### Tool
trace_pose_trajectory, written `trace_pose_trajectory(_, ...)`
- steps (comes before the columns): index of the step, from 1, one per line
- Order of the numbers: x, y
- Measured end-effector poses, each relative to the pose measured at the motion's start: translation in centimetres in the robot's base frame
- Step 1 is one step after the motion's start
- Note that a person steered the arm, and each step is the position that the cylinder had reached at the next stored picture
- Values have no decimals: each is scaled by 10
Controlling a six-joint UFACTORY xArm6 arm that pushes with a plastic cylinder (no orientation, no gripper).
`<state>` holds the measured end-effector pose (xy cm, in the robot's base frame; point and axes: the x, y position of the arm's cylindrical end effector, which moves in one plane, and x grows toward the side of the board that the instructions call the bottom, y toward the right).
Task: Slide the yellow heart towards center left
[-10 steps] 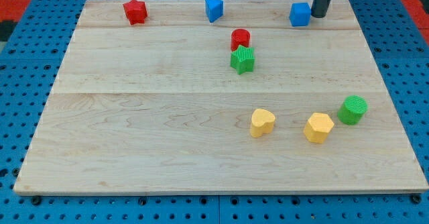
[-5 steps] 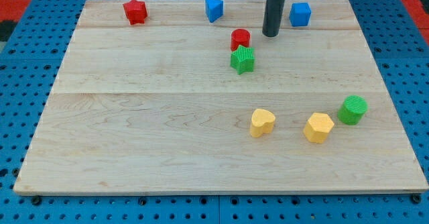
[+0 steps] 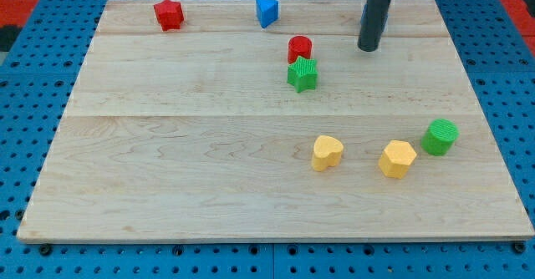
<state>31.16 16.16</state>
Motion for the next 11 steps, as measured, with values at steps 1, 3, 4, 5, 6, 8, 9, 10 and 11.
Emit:
trace_pose_trajectory(1,15,27)
trace_pose_trajectory(3,18,40)
trace_pose_trajectory(4,19,40)
trace_pose_trajectory(5,55,60)
trace_pose_trajectory(6,120,85)
trace_pose_trajectory(8,255,136)
trace_pose_trajectory(9,286,20)
trace_pose_trajectory(10,233,-32)
trace_pose_trajectory(11,207,-73)
